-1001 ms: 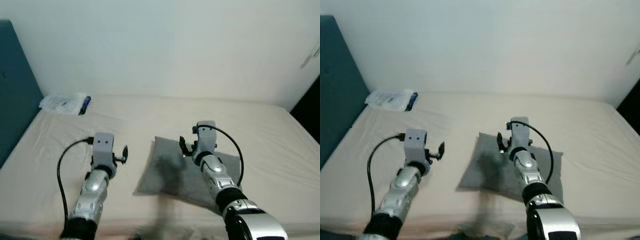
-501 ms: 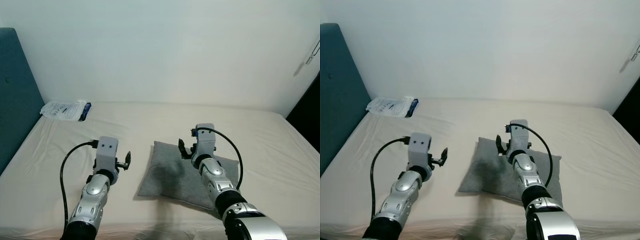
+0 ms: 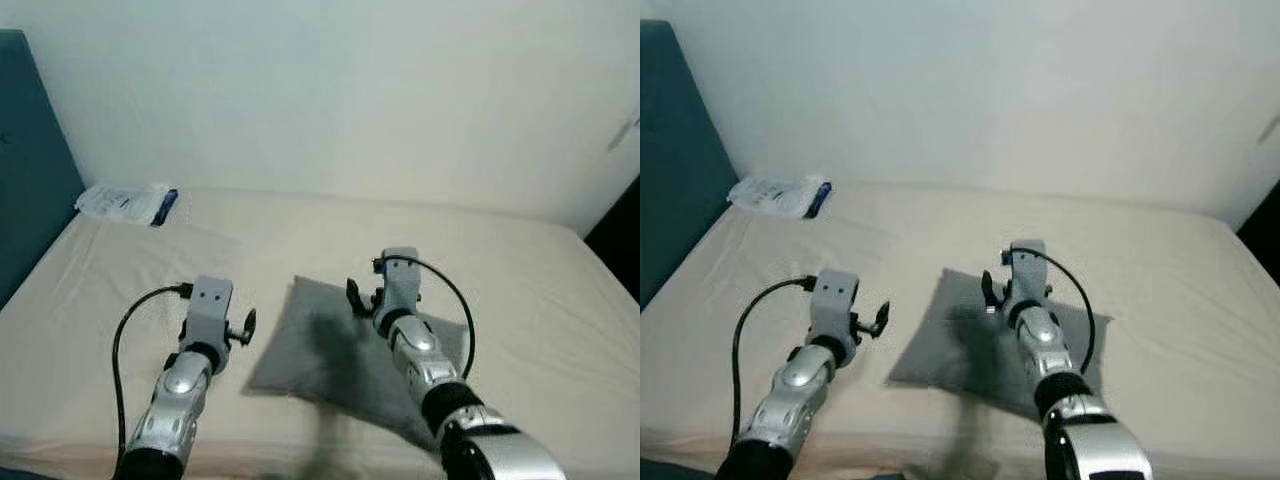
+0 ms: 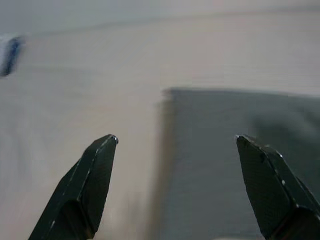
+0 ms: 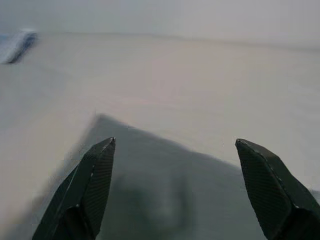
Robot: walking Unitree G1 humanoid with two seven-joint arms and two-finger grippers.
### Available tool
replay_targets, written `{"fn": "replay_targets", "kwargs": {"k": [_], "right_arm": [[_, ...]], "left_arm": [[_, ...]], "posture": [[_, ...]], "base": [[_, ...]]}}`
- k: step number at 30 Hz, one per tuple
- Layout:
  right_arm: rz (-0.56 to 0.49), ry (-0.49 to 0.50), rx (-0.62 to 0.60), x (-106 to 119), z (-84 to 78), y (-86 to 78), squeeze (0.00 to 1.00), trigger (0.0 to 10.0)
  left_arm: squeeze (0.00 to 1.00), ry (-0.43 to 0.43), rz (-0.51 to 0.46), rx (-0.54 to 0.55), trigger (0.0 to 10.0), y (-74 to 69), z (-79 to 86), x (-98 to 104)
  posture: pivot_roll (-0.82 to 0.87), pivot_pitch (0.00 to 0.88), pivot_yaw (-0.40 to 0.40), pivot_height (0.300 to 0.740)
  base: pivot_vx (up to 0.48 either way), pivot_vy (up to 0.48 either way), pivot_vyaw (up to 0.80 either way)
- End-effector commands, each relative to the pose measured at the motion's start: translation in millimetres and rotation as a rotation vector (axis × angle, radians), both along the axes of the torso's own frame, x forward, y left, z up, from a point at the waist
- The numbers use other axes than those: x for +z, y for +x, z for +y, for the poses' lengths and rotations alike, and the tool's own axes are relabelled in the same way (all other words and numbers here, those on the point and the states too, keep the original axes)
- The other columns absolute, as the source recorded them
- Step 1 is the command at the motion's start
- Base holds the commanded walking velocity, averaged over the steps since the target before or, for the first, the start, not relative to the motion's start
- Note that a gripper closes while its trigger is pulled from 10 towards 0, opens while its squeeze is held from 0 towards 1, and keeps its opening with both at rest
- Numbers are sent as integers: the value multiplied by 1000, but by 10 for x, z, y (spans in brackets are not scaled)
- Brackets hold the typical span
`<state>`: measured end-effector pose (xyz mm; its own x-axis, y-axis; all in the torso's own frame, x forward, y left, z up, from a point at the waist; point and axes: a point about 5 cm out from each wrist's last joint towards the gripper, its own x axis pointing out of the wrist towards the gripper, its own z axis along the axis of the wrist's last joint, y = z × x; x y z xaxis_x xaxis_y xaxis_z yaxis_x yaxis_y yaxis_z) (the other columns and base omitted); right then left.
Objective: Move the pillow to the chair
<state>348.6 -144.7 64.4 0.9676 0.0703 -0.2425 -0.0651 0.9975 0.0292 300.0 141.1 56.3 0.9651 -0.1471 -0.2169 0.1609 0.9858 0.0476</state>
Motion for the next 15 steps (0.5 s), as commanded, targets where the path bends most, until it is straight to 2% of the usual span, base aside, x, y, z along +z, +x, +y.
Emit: {"fn": "replay_targets", "kwargs": {"k": [1, 4, 15], "right_arm": [[-6, 9, 5, 4, 47, 1, 0, 10000], [-7, -2, 1, 6, 40, 2, 0, 10000], [-8, 11, -9, -6, -1, -13, 0, 10000]], "left_arm": [[0, -1, 3, 12, 10000, 5, 58, 3], [0, -6, 47, 9, 10000, 7, 59, -34], [0, 2, 52, -6, 10000, 26, 15, -46]], "posture": [[32, 0, -74, 740], [28, 0, -73, 740], [13, 0, -61, 740]], "base": [[0, 0, 0], [0, 476, 0], [0, 432, 0]]}}
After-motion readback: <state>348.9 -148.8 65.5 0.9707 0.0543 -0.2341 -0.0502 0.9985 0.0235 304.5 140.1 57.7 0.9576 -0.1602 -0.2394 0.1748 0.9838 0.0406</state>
